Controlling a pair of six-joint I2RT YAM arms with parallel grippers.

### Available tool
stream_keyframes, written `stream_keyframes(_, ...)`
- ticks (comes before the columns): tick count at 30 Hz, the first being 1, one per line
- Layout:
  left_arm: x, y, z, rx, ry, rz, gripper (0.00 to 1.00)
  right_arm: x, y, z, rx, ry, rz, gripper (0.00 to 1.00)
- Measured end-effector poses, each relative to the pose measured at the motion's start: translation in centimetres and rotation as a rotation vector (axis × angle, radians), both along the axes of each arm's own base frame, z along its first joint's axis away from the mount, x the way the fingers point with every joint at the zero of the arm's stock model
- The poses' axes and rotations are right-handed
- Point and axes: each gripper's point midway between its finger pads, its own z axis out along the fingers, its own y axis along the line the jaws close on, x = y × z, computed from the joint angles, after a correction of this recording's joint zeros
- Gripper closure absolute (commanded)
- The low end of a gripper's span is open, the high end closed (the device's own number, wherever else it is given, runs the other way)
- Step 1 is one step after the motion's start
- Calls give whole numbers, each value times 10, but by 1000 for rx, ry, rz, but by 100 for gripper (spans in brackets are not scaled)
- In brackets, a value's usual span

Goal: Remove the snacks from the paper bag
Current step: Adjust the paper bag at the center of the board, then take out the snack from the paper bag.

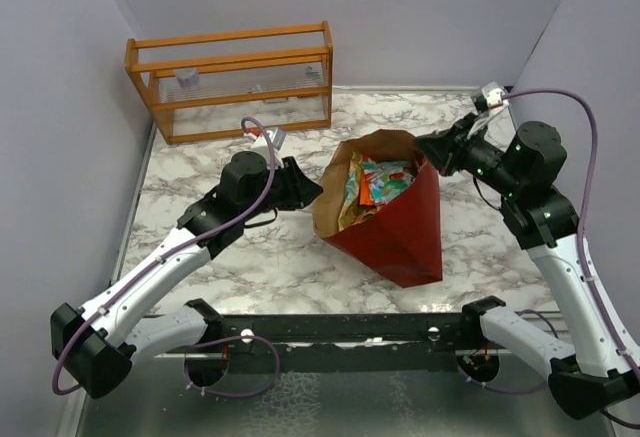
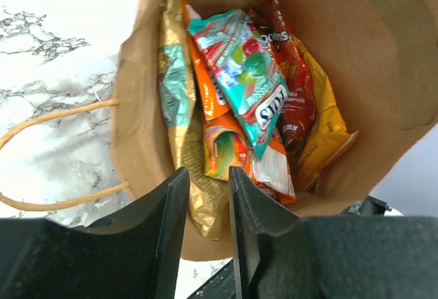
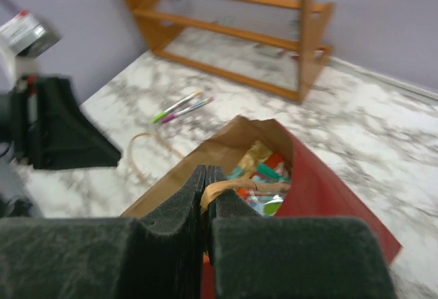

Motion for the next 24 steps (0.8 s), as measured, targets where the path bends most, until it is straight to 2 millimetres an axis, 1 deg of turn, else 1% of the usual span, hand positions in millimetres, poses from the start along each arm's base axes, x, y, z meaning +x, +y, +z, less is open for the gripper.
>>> stream_keyframes(2,-1,3,2,12,-14,-3,53,-14,17,-3,4,-13,135,99)
stream_keyframes(3,-3,4,9,14,-27,-7,49,-25,29,-6,11,-9,234,99)
stream_keyframes(5,-3,5,20,23,-63,-18,42,-43,45,-16,23,15,385,99)
stream_keyframes(7,-1,5,32,18,-98,-25,32,-56,55,-26,37,51,491,98)
stream_keyframes(8,-1,4,36,16,-110,-28,29,-64,58,-31,43,72,542,99)
stream_keyframes(9,-1,4,38,11,-117,-32,27,-67,59,-34,46,81,561,99)
stream_keyframes(11,-2,1,36,2,-119,-45,24,-76,59,-38,48,85,586,99)
stream_keyframes(13,-4,-4,26,-14,-105,-68,23,-81,57,-37,46,80,578,99)
stream_keyframes(15,-8,-10,13,-28,-78,-92,22,-83,51,-33,42,66,533,99)
stream_keyframes(17,-14,-18,-1,-32,-45,-118,22,-81,43,-29,35,56,463,99)
stream_keyframes(18,-19,-24,-6,-30,-33,-141,22,-79,37,-23,31,50,405,98)
stream_keyframes(21,-35,-48,-12,-31,-24,-220,22,-67,20,-7,19,27,258,98)
stream_keyframes(24,-48,-68,-11,-38,-28,-281,22,-61,1,0,6,9,125,98)
